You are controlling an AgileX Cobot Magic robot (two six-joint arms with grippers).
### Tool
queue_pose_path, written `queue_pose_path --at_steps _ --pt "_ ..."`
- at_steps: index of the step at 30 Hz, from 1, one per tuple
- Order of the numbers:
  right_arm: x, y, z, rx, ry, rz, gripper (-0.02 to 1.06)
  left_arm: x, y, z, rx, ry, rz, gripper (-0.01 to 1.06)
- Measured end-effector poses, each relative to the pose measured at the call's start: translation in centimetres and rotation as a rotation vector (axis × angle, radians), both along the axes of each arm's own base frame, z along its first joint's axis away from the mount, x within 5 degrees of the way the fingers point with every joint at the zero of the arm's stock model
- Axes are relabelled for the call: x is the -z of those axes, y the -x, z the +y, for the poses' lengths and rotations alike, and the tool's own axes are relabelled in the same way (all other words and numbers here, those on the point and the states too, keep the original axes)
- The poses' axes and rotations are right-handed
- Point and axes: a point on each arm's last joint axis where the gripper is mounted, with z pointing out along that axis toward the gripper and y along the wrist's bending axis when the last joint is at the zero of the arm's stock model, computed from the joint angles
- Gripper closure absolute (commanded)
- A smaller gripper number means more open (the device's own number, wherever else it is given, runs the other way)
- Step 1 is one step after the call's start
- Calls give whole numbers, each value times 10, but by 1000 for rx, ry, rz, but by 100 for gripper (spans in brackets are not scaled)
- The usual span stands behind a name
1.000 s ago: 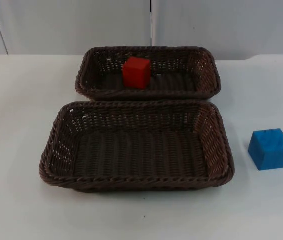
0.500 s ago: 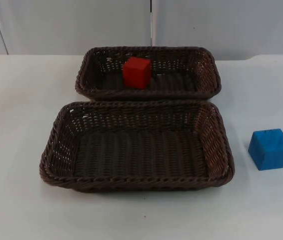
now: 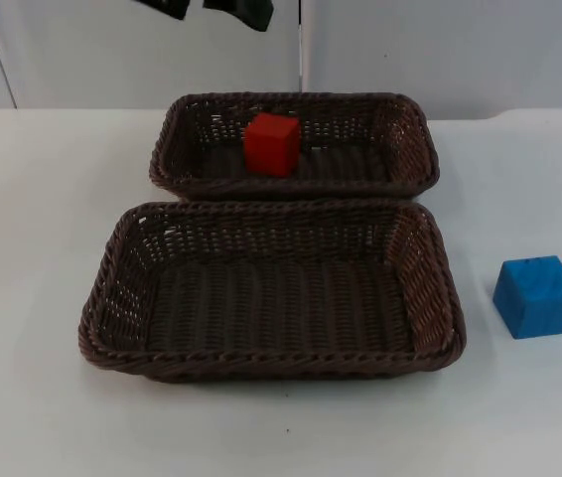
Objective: Pick up one cube with the left hand and place it into the upper basket. Pick up one cube with the right hand and place it into the lower basket.
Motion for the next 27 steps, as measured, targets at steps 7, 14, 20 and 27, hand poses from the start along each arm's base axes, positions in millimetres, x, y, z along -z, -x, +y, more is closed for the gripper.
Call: queue_pose_path --at_steps 7,14,20,27 --pt "0 0 0 0 0 0 -1 -13 34 15 -28 11 -56 29" --pt "0 0 0 0 0 0 -1 -27 72 29 -38 22 -95 29" --pt "0 0 0 0 0 0 -1 -38 100 40 -58 47 -158 29" --pt "0 0 0 0 0 0 -1 -51 136 52 -64 80 -209 29"
